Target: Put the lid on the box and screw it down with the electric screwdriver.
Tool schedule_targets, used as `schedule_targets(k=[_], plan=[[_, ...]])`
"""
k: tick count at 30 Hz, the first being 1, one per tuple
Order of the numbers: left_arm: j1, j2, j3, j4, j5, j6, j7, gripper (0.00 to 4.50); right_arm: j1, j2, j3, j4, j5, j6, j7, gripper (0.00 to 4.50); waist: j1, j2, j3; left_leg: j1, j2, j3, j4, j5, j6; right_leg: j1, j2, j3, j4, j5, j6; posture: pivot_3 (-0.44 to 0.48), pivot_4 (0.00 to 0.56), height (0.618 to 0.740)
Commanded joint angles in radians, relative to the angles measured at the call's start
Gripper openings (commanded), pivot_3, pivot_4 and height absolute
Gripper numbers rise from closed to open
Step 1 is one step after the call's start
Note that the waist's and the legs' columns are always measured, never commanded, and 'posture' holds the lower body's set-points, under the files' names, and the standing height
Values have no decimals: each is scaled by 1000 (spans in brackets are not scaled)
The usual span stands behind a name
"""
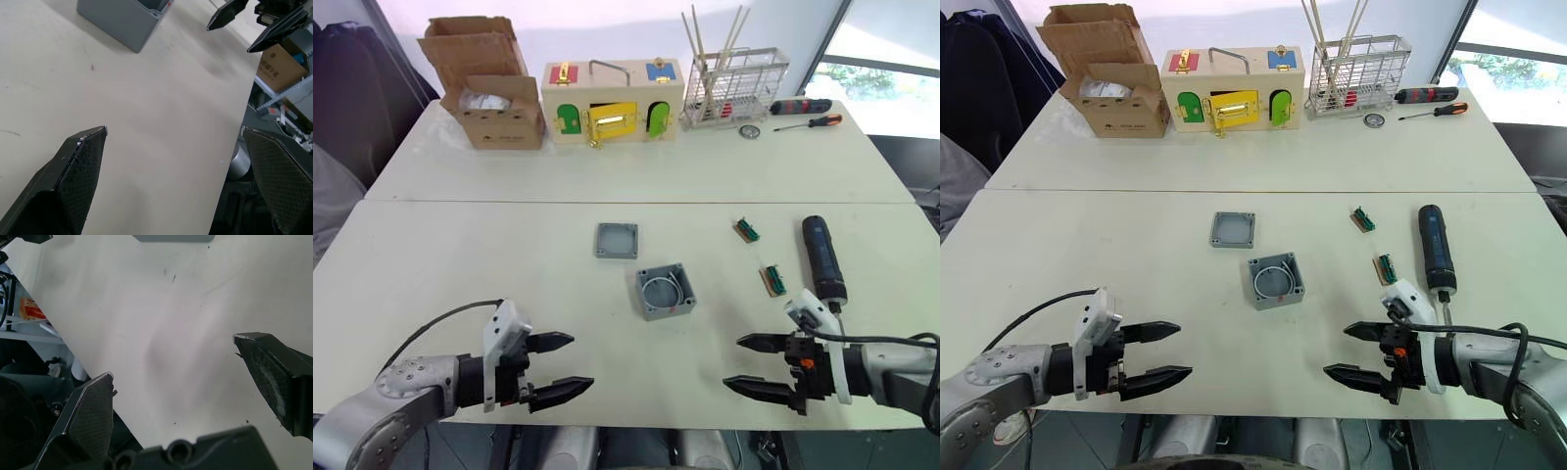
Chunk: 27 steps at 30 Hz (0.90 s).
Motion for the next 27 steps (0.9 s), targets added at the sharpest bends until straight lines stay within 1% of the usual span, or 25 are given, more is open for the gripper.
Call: schedule_targets(k=[1, 3, 7, 11, 15, 16, 20, 22, 27], plan=[[-3, -7, 19, -14, -19, -5, 6, 4500, -18, 15, 5, -16, -1, -15, -8, 4480, 0, 0, 0, 0, 0, 0, 0, 0, 0, 0, 0, 0, 0, 0, 0, 0, 150, 734], [-2, -5, 10, -16, -1, -10, 10, 4500, -25, 17, 11, -14, -8, -18, -14, 4480, 0, 0, 0, 0, 0, 0, 0, 0, 0, 0, 0, 0, 0, 0, 0, 0, 150, 734], [-9, -10, 10, -8, -1, -9, 20, 4500, -41, 21, 19, -9, -14, -18, -18, 4480, 0, 0, 0, 0, 0, 0, 0, 0, 0, 0, 0, 0, 0, 0, 0, 0, 150, 734], [-14, -7, -22, -1, 76, -33, 48, 4500, -46, 21, 31, -7, -34, -44, -11, 4480, 0, 0, 0, 0, 0, 0, 0, 0, 0, 0, 0, 0, 0, 0, 0, 0, 150, 734], [-25, -36, 15, 3, -4, -5, 42, 4500, -67, 38, 48, 4, -45, -61, -19, 4480, -1, 0, 0, 0, 0, 0, 0, 0, 0, 0, 0, 0, 0, 0, 0, 0, 150, 734], [-28, -36, 18, 2, -7, -1, 42, 4500, -68, 40, 52, 6, -56, -68, -21, 4480, 0, 0, 0, 0, 0, 0, 0, 0, 0, 0, 0, 0, 0, 0, 0, 0, 150, 734], [-43, -30, -1, 12, 53, -11, 77, 4500, -73, 34, 73, 14, -101, -90, -25, 4480, 0, 0, 0, 0, 0, 0, 0, 0, 0, 0, 0, 0, 0, 0, 0, 0, 150, 734], [-79, -25, -26, 28, 87, 27, 128, 4500, -87, 48, 71, 29, -84, -69, -30, 4480, 2, 0, 0, 0, 0, 0, 0, 0, 0, 0, 0, 0, 0, 0, 0, 0, 150, 734], [-186, -47, -18, 93, 72, 76, 169, 4500, -137, 71, 46, 41, -42, -14, -65, 4480, 0, 0, 0, 1, 0, 0, 1, 0, 0, 1, 0, 0, 1, 1, 1, 0, 150, 734]])
